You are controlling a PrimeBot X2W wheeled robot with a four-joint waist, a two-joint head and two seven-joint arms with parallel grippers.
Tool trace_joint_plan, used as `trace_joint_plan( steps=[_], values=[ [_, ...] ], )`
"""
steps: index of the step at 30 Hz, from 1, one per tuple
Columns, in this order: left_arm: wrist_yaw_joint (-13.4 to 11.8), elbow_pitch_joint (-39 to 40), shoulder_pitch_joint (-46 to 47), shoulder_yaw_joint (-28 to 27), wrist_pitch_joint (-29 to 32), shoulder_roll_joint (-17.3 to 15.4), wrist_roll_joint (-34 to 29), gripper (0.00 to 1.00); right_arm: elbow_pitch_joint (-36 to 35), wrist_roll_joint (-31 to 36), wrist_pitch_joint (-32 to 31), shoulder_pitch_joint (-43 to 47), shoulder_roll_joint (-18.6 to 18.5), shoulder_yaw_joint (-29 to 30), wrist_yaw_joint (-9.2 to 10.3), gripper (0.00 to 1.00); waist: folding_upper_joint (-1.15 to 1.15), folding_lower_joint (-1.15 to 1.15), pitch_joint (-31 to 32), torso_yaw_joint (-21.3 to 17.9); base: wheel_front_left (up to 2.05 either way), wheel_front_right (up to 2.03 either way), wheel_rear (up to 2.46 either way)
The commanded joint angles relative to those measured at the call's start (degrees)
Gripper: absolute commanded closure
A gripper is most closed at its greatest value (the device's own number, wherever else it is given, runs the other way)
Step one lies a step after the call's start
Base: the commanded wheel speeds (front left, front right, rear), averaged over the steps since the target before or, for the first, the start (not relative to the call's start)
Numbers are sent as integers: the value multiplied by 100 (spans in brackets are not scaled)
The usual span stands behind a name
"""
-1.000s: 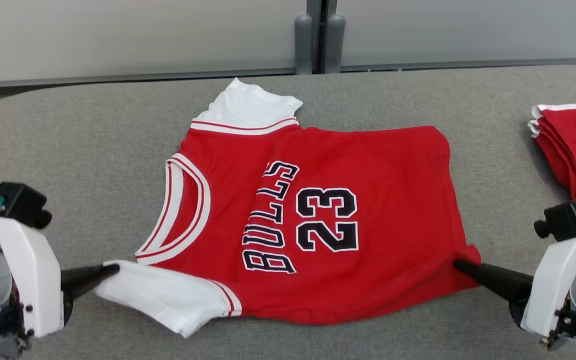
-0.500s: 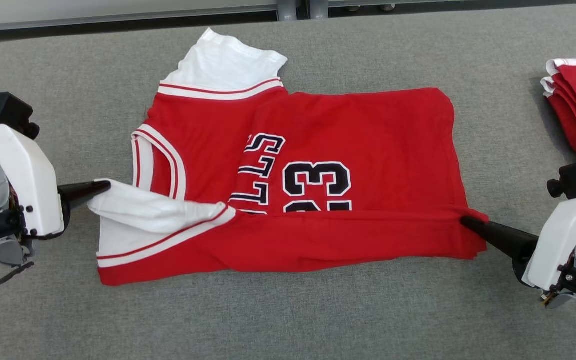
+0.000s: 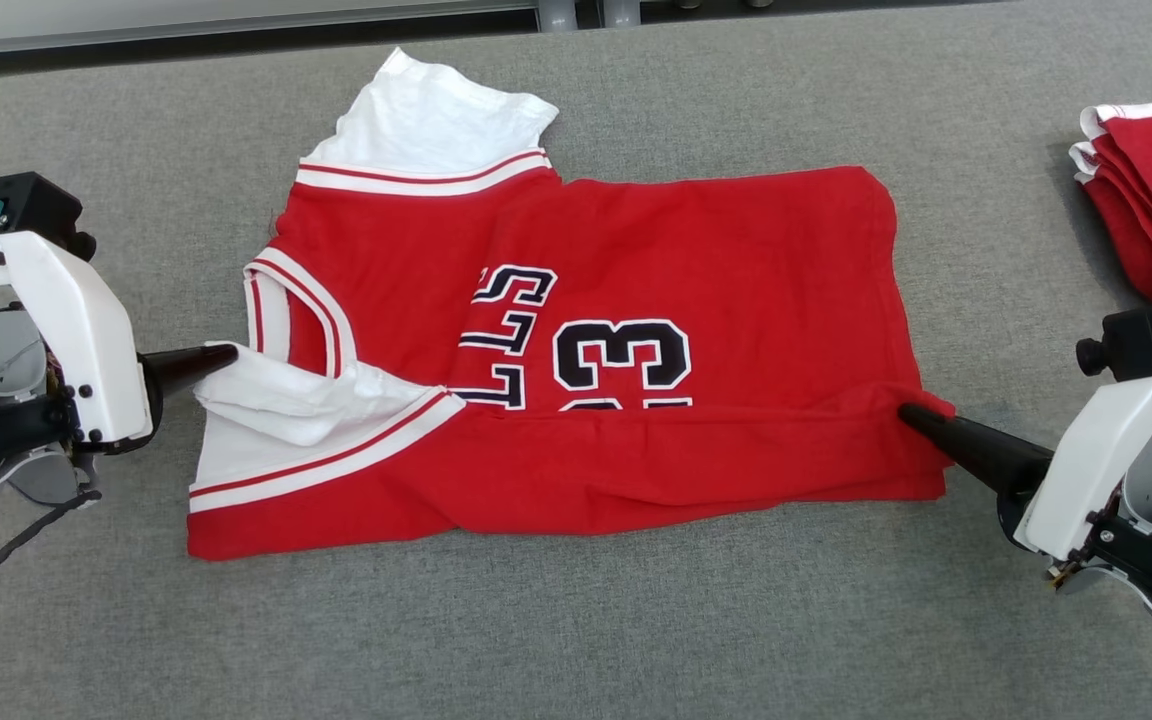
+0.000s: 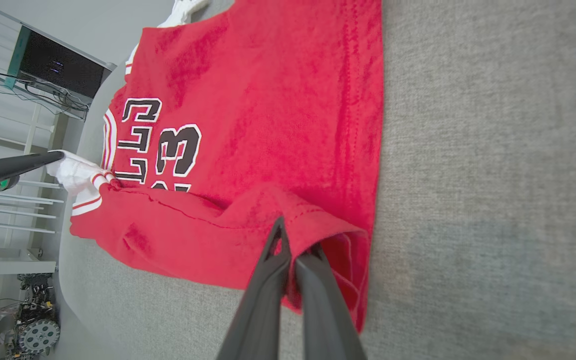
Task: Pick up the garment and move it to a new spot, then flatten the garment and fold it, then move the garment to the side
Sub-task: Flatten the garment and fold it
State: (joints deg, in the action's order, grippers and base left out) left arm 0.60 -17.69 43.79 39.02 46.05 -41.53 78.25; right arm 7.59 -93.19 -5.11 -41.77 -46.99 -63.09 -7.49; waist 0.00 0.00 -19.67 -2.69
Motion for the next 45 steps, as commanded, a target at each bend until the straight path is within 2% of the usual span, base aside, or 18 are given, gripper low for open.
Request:
trace_joint_plan(
  steps=[1, 2, 8, 12, 15, 17, 20, 22, 24, 28, 29, 30, 32, 36, 40, 45],
  values=[
    [44, -55, 91, -12, -34, 25, 23, 67, 51, 29, -23, -45, 9, 13, -1, 44, 0, 0, 11, 5, 0, 0, 0],
    [68, -118, 92, -6, -59, 82, 31, 0, 103, 40, -20, -55, 39, 20, -1, 0, 0, 0, 31, 12, 0, 0, 0],
    [299, -375, 32, -27, -359, 213, -63, 0, 351, 59, 152, 69, 112, 83, -1, 0, 0, 0, 293, 71, 0, 0, 0],
    [463, -322, -290, -66, -833, 78, -236, 0, 373, 84, 661, 391, 80, 212, -1, 0, 0, 0, 704, 151, 0, 0, 0],
    [514, -137, -529, -143, -1439, -58, -494, 0, 344, 181, 1073, 651, 21, 270, -1, 0, 0, 0, 932, 201, 0, 0, 0],
    [444, 3, -797, -191, -1952, -107, -716, 0, 333, 302, 1447, 815, -3, 321, -1, 0, 0, 0, 1068, 238, 0, 0, 0],
    [215, 364, -1202, -283, -2789, -152, -1091, 0, 346, 531, 1866, 1079, -29, 440, -1, 0, 0, 0, 1204, 286, 0, 0, 0],
    [-50, 638, -1521, -274, -3354, -202, -1476, 0, 399, 711, 1988, 1265, -13, 598, -1, 0, 0, 0, 1270, 308, 0, 0, 0],
    [-390, 936, -1890, -306, -3893, -130, -1693, 0, 442, 884, 2034, 1469, 61, 909, -1, 0, 0, 0, 1321, 325, 0, 0, 0],
    [-1076, 1443, -2567, -340, -4731, -1, -2093, 0, 465, 1597, 2030, 2120, 359, 1891, -1, 0, 0, 0, 1385, 355, 0, 0, 0],
    [-1244, 1542, -2727, -318, -4874, 10, -2210, 0, 464, 1798, 2031, 2276, 425, 2089, -1, 0, 0, 0, 1395, 358, 0, 0, 0],
    [-1244, 1542, -2727, -318, -4874, 10, -2210, 0, 464, 1798, 2031, 2276, 425, 2089, -1, 0, 0, 0, 1395, 358, 0, 0, 0],
    [-1560, 1713, -3020, -325, -5170, 146, -2307, 0, 460, 2152, 2032, 2584, 570, 2349, -1, 0, 0, 0, 1410, 366, 0, 0, 0],
    [-2038, 1827, -3413, -200, -5506, 319, -2573, 0, 593, 2660, 2033, 3022, 762, 2461, -1, 0, 0, 0, 1416, 385, 0, 0, 0],
    [-2282, 1698, -3566, -58, -5608, 482, -2726, 0, 795, 2895, 2022, 3083, 997, 2390, -1, 0, 0, 0, 1394, 386, 0, 0, 0],
    [-2120, 1408, -3336, 111, -5424, 628, -2709, 0, 1240, 3041, 1685, 2835, 1237, 2233, -1, 0, 0, 0, 1338, 413, 0, 0, 0]
  ],
)
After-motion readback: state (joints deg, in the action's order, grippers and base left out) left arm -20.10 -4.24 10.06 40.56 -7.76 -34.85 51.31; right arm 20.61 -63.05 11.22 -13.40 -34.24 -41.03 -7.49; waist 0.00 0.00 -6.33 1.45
